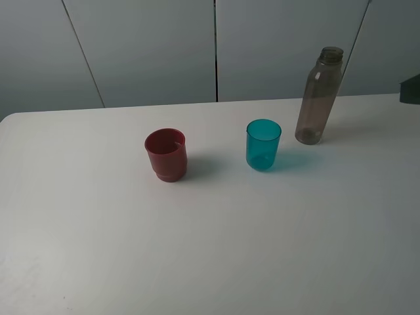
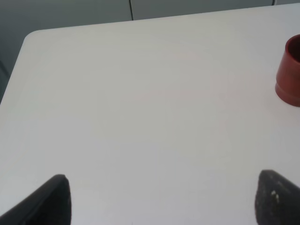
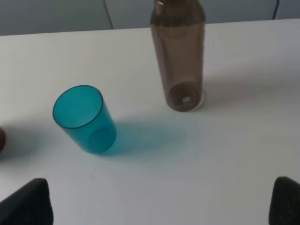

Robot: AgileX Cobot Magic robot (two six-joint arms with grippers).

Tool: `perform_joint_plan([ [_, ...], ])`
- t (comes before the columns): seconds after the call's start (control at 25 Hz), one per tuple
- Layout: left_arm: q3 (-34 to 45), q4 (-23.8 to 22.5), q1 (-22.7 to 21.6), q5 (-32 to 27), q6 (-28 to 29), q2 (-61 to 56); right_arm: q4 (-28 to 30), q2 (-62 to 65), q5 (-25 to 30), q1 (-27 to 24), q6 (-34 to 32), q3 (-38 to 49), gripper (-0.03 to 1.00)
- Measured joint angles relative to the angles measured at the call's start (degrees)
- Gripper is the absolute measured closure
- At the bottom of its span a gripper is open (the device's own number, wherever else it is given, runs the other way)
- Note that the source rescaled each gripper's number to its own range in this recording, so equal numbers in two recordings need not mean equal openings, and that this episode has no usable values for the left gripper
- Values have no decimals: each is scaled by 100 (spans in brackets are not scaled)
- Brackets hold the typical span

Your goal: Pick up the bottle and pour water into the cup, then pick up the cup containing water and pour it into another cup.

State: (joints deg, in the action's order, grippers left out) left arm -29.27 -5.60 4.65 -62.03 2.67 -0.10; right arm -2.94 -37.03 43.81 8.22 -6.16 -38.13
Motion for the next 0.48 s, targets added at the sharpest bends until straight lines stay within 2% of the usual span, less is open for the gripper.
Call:
perform_joint_plan([
  [0.16, 0, 0, 0, 0, 0, 0, -128, 782, 804, -351, 282, -115, -3],
  [0.48, 0, 0, 0, 0, 0, 0, -81, 2207, 1895, -366, 566, -191, -3],
])
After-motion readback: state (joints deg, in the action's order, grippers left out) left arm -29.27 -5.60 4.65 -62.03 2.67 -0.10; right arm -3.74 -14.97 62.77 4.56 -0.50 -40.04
